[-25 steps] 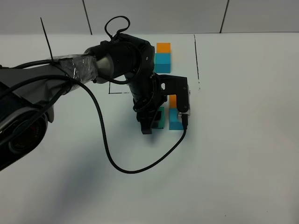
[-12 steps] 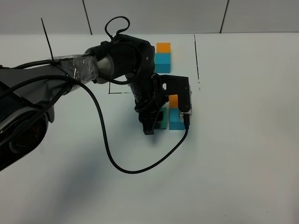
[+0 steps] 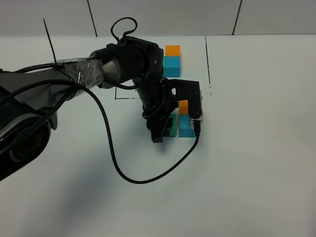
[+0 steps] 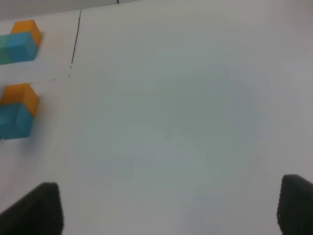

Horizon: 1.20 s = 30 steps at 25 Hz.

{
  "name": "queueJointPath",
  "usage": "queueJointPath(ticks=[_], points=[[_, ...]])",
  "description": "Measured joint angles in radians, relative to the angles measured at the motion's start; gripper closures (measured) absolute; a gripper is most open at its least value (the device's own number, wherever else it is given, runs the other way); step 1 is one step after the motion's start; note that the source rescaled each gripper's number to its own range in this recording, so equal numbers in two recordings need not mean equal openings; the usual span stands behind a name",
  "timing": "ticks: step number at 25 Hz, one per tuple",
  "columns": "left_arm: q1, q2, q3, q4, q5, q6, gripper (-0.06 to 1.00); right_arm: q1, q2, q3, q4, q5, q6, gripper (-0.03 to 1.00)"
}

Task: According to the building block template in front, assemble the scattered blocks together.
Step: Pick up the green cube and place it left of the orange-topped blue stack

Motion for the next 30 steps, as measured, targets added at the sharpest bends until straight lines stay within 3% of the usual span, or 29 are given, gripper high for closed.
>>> queueJointPath(ticks=[30], points=[[0.0, 0.002, 0.0, -0.028, -0.019, 0.001, 0.94, 0.0, 0.0, 0.0, 0.0, 0.0, 0.0, 0.2]])
